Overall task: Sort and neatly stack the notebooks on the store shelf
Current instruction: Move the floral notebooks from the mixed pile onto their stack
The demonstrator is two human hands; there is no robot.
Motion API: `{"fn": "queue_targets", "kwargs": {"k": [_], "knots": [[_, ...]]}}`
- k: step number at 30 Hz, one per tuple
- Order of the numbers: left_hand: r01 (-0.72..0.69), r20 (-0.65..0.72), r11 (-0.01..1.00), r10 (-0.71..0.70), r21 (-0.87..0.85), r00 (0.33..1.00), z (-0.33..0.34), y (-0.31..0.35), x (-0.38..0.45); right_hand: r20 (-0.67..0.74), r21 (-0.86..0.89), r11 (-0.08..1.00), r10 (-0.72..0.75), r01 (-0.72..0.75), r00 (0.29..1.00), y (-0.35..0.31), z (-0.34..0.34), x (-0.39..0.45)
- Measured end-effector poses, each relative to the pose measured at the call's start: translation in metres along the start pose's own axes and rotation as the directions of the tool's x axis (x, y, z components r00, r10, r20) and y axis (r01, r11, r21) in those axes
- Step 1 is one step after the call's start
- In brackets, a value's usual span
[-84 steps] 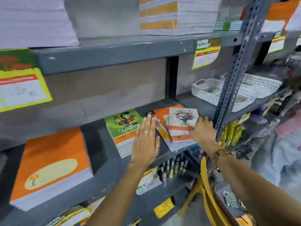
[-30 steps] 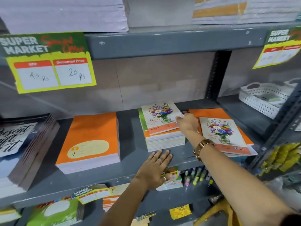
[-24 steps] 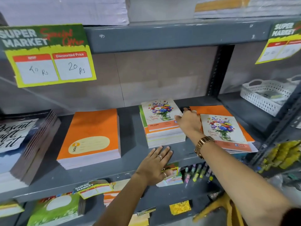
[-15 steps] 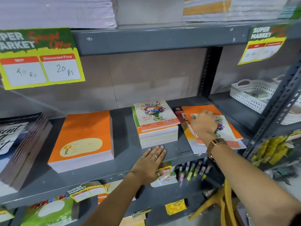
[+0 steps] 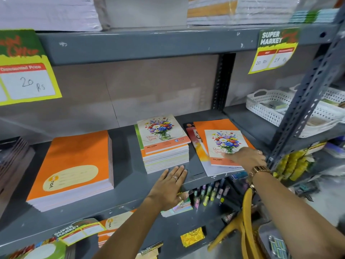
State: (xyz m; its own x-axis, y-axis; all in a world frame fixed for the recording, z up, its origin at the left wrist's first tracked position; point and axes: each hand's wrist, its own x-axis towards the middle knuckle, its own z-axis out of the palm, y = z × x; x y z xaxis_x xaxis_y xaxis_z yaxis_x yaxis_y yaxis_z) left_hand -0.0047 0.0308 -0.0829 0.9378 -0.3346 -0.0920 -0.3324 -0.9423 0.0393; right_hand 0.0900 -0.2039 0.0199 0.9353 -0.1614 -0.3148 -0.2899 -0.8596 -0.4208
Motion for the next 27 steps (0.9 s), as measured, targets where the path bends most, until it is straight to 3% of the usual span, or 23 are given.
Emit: {"fn": "queue_targets", "kwargs": {"k": [4, 6, 8, 11, 15, 22, 24, 27], "knots": [[0.011, -0.002, 1.000, -0.011, -0.001, 1.000, 0.002, 0.000, 0.001, -0.088, -0.034, 0.999, 0.035, -0.038, 0.996, -0.003, -0.002, 0.004], [0.016, 0.000, 1.000, -0.016, -0.007, 1.000, 0.001, 0.001, 0.001, -0.173, -0.040, 0.991, 0.119, -0.128, 0.978, -0.008, -0.002, 0.005], [0.022, 0.001, 1.000, -0.022, -0.008, 1.000, 0.000, 0.002, 0.001, -0.250, 0.049, 0.982, 0.190, -0.183, 0.949, -0.017, -0.003, 0.006], [0.028, 0.001, 1.000, -0.028, 0.011, 1.000, 0.000, 0.002, -0.001, -0.368, 0.229, 0.973, 0.127, -0.042, 0.921, -0.036, -0.005, 0.009], [0.021, 0.001, 1.000, -0.021, 0.007, 1.000, -0.002, 0.000, -0.007, -0.554, 0.212, 0.968, 0.007, 0.133, 0.832, -0.063, -0.012, 0.004], [0.067, 0.021, 0.998, -0.067, -0.019, 0.998, -0.004, -0.017, -0.033, -0.720, 0.218, 0.914, -0.085, 0.342, 0.688, -0.107, -0.023, -0.013], [0.084, 0.026, 0.996, -0.083, -0.032, 0.996, -0.005, -0.019, -0.038, -0.690, 0.260, 0.898, -0.084, 0.354, 0.719, -0.121, -0.021, -0.015], [0.085, 0.032, 0.995, -0.084, -0.051, 0.996, -0.007, -0.019, -0.039, -0.520, 0.396, 0.883, -0.012, 0.253, 0.854, -0.138, -0.010, -0.015]]}}
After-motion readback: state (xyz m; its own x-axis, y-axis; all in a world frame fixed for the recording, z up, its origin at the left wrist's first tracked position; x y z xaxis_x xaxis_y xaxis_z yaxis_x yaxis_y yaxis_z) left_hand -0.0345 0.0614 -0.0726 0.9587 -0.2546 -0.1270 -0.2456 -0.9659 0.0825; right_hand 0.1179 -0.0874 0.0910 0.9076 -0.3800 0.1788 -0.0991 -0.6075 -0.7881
